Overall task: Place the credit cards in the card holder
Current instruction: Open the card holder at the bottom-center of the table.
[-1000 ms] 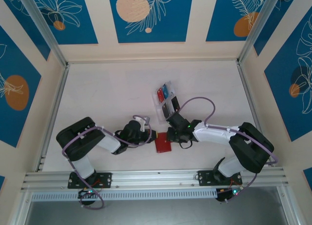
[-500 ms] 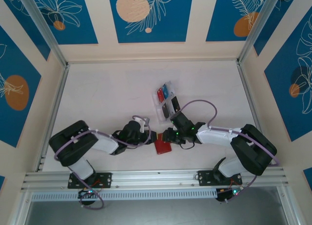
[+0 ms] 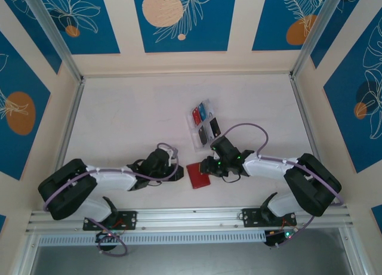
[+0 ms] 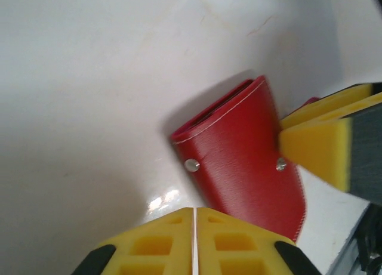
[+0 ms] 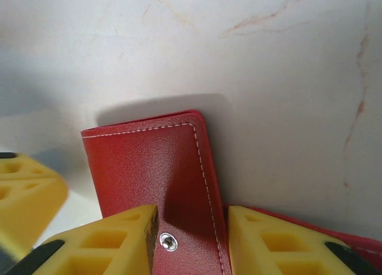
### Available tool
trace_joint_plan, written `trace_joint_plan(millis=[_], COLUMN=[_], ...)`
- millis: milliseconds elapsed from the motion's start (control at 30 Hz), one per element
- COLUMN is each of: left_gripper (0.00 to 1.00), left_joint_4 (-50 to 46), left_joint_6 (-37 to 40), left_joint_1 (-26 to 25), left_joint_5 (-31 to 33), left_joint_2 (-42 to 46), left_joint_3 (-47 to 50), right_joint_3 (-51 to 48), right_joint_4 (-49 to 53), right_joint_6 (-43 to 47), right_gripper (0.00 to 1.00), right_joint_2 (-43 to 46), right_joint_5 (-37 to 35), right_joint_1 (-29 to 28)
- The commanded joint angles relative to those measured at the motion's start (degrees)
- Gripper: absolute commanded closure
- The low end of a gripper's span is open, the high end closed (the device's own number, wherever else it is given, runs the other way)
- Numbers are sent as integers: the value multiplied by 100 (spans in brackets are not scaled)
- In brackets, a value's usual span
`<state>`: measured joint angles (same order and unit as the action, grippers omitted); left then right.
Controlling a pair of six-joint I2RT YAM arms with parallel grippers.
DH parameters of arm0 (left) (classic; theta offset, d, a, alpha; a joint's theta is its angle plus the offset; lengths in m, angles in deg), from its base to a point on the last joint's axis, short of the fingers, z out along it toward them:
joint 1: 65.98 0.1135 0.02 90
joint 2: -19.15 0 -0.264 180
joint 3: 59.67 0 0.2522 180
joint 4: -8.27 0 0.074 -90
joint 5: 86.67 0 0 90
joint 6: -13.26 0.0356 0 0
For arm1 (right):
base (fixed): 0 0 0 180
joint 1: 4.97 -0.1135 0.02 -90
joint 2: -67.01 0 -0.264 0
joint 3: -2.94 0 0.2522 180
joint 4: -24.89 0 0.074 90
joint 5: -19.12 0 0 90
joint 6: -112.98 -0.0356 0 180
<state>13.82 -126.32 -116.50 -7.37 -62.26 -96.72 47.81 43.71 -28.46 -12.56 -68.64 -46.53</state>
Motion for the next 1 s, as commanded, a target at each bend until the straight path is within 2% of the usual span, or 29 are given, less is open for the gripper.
trace_joint_plan(millis=[0, 233, 633, 800, 967], left_gripper=[94, 96, 96, 85, 74], left_joint_4=[-67, 420, 1020, 1078, 262], left_joint_6=[116, 28, -166, -302, -361], left_joint_1=[-197, -403, -485, -433, -388], left_joint_5=[-194, -237, -191, 2, 492], left_joint_2=[-402, -1119, -1767, -1480, -941], left_joint_3=[-207, -443, -755, -515, -277], right_joint_3=[-109, -169, -16, 147, 359], right_joint_4=[-72, -191, -31, -193, -388], right_joint_6=[-50, -37, -72, -124, -205], right_gripper=[63, 65, 65, 63, 61], right_joint_2=[226, 362, 910, 732, 384], right_joint_5=[297, 624, 838, 919, 927], right_joint_1=[51, 113, 52, -85, -259])
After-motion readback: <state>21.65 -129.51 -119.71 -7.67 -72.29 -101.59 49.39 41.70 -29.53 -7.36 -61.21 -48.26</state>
